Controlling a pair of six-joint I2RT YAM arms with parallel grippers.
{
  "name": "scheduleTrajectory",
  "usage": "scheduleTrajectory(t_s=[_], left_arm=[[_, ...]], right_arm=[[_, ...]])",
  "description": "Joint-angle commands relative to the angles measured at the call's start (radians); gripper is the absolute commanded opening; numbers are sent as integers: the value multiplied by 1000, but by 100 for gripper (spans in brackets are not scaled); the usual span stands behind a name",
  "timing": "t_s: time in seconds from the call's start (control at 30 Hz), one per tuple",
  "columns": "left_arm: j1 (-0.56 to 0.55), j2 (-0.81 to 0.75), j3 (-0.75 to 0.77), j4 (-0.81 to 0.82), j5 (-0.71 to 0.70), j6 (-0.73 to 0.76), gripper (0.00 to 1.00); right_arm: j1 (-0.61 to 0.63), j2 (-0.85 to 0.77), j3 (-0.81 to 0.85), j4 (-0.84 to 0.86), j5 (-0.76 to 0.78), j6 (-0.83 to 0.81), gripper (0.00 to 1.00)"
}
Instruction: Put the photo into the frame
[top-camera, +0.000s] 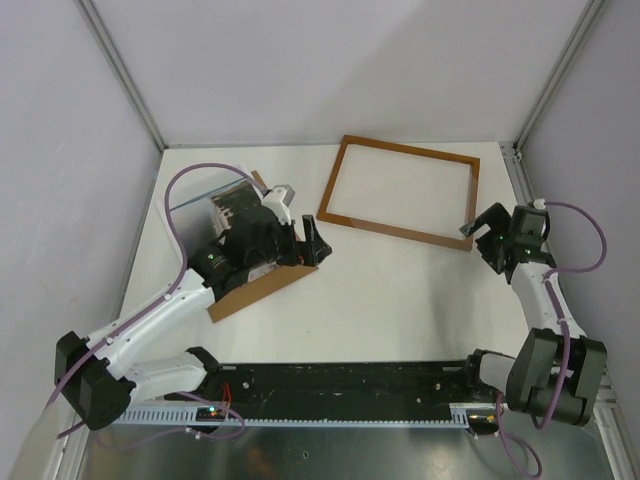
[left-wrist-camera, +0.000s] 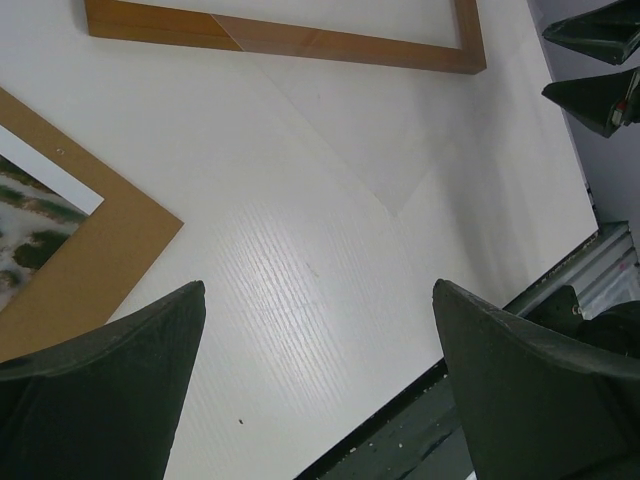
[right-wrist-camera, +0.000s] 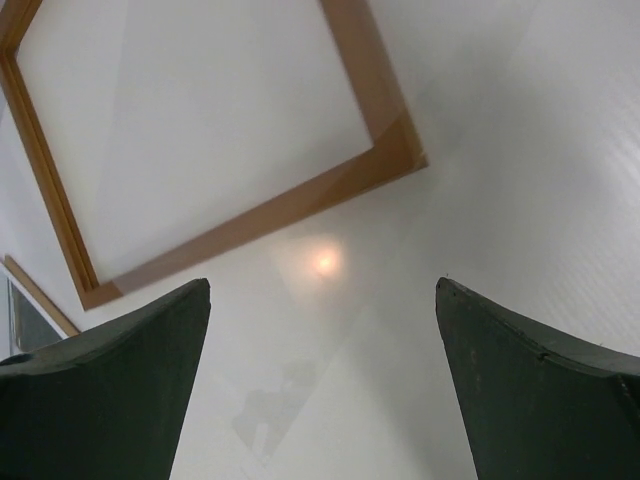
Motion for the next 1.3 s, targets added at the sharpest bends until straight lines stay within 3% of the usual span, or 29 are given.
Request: scheduleTrajectory(t_s=[0.0,0.17,0.5,1.03,1.27], left_arm=[[23,-5,30,10,52,11,100],[36,-10,22,11,72,15,100],[53,2,26,11,107,23,100],[85,18,18,11,126,38,100],[96,34,18,11,132,39,100]], right_arm=[[-70,30,-5,84,-32,-4,99],[-142,25,-90,224,-50,31,99],[-257,108,-291,674,-135,205,99],[-265,657,-360,1498,-216,533,94],[-254,811,-345,1668,-219,593,90]])
